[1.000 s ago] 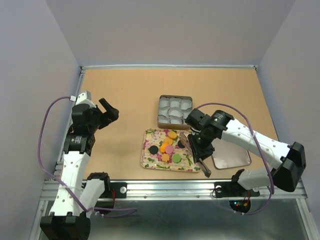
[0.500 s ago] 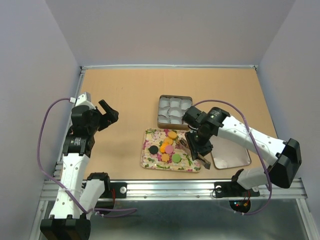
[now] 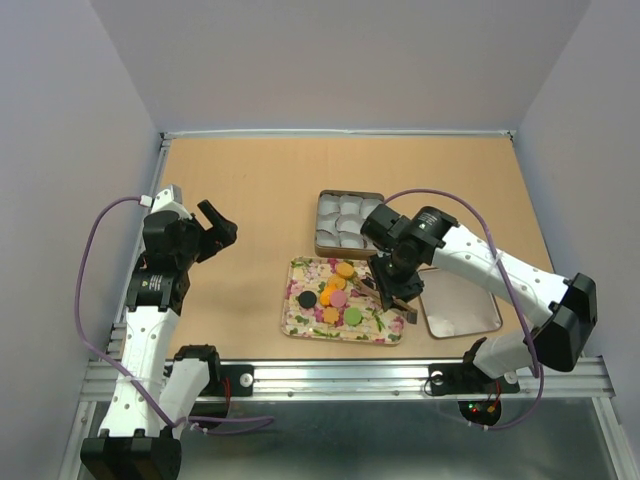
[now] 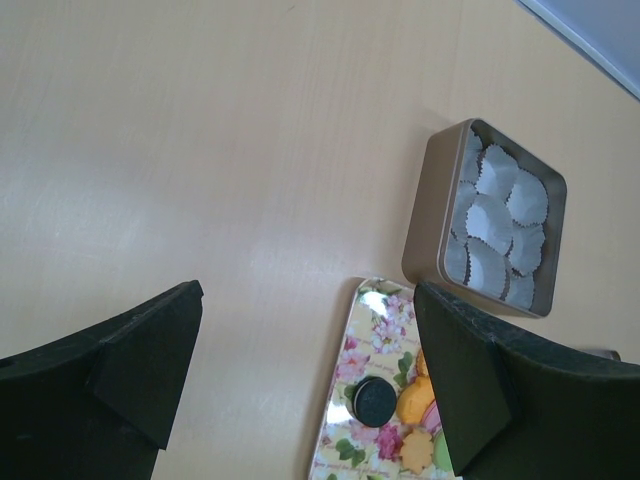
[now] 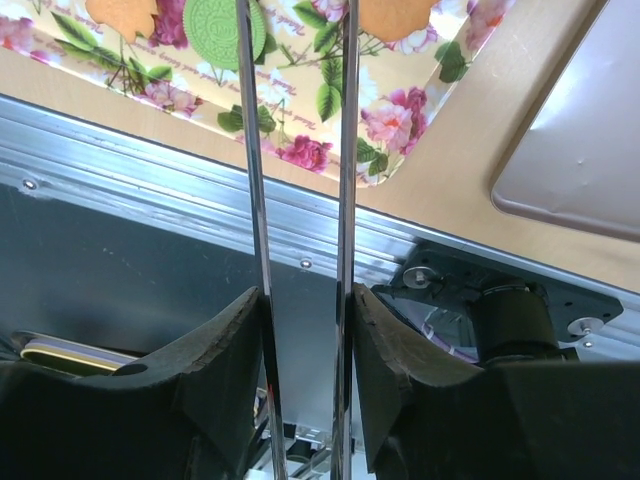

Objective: Pack the cookies

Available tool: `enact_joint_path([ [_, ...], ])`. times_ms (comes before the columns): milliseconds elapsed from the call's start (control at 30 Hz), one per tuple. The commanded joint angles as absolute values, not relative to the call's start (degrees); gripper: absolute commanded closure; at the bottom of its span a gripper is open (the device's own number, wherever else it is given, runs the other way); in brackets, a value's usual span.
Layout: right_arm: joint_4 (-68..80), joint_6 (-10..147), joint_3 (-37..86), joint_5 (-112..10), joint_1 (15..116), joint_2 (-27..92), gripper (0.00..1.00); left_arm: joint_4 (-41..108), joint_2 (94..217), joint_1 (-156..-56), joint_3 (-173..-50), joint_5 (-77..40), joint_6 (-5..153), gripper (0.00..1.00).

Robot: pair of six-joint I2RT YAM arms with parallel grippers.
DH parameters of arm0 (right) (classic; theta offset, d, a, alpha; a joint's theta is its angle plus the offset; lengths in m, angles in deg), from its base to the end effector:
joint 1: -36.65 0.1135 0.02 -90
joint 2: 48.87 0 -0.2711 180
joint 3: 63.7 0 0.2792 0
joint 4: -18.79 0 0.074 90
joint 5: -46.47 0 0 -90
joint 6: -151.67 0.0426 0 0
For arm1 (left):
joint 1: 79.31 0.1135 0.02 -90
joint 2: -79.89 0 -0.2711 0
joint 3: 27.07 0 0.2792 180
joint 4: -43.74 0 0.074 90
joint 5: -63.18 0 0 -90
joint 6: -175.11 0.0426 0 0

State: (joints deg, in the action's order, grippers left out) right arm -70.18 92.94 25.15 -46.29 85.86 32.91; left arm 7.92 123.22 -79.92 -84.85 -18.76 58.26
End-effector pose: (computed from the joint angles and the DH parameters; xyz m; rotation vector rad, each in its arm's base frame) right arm 0.1779 0.2093 0.3008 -0.4820 3.0203 0.1961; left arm 0.2013 -0.0081 0.3269 -0.3540 1.9349 -0.4528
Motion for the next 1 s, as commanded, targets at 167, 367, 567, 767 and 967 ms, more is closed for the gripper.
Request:
enact_joint_path([
  [167,-73.34,92.87,30.27,-42.03,86.75,33.30,0.52,9.71,122.60,-79.75,-84.13,-18.91,58.65,0.01],
  [367,-73.34,93.40,32.20,-39.66,86.66,32.69,0.51,9.71,122.69,-79.75,-84.04,-19.00,58.65,0.01],
  [567,-73.34,93.49,30.62,-38.79,86.75,32.08,0.51,9.71,122.69,-79.75,-84.04,-19.17,58.56,0.01],
  [767,-73.25,94.37,32.28,-36.59,86.66,31.37,0.51,9.71,122.69,-79.75,-83.95,-19.17,58.56,0.01],
  [967,-73.43,94.81,35.80,-34.04,86.66,31.11,0.51,9.80,122.69,-79.75,-83.95,-19.35,58.48,0.02],
])
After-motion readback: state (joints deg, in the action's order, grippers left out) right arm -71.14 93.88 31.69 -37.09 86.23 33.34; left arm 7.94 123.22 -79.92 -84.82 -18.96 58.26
